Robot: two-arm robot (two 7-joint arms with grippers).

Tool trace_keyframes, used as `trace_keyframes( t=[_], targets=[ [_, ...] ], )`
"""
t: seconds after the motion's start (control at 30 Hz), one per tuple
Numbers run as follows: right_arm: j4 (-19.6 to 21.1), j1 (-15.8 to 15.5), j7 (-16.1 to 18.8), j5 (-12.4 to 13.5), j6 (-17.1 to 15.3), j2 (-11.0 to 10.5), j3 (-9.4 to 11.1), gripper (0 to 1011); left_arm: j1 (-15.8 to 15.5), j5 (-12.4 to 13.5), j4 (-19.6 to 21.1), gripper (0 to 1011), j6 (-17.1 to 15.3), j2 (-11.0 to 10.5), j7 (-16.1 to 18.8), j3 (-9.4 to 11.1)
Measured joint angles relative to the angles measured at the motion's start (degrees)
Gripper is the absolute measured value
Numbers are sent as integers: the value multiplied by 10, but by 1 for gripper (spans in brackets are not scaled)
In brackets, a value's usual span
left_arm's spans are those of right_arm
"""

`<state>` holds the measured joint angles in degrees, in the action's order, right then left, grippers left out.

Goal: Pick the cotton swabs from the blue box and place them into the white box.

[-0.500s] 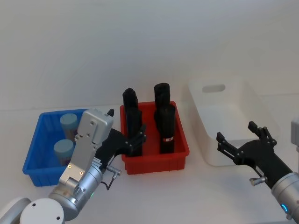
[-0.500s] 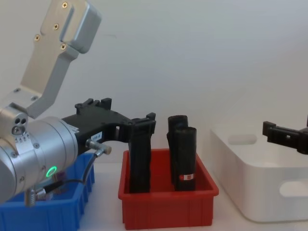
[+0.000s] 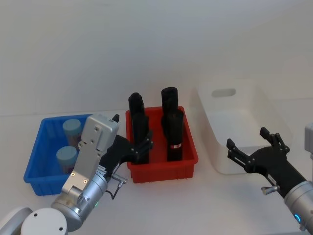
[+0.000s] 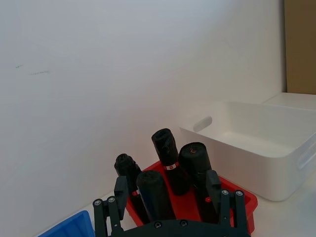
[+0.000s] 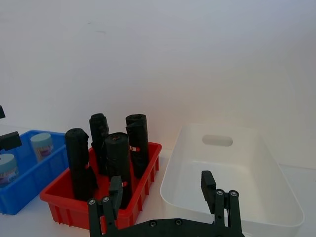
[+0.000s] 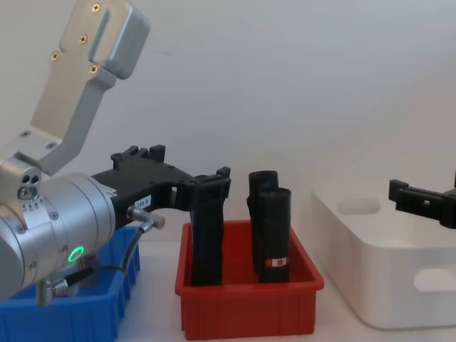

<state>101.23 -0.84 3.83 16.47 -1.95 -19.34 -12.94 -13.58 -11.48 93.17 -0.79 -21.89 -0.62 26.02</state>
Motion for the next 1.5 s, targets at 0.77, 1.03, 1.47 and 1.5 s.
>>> trace_keyframes(
  t=[0.77,1.03,1.47,1.5],
  targets=[
    [0,0,0,0,0,0,0,1001,0,0,0,1004,0,0,0,0],
    [0,0,0,0,0,0,0,1002,0,0,0,1004,0,0,0,0],
    [0,0,0,0,0,0,0,1001,0,0,0,1004,0,0,0,0],
    [0,0,0,0,0,0,0,1001,0,0,0,1004,0,0,0,0]
  ],
)
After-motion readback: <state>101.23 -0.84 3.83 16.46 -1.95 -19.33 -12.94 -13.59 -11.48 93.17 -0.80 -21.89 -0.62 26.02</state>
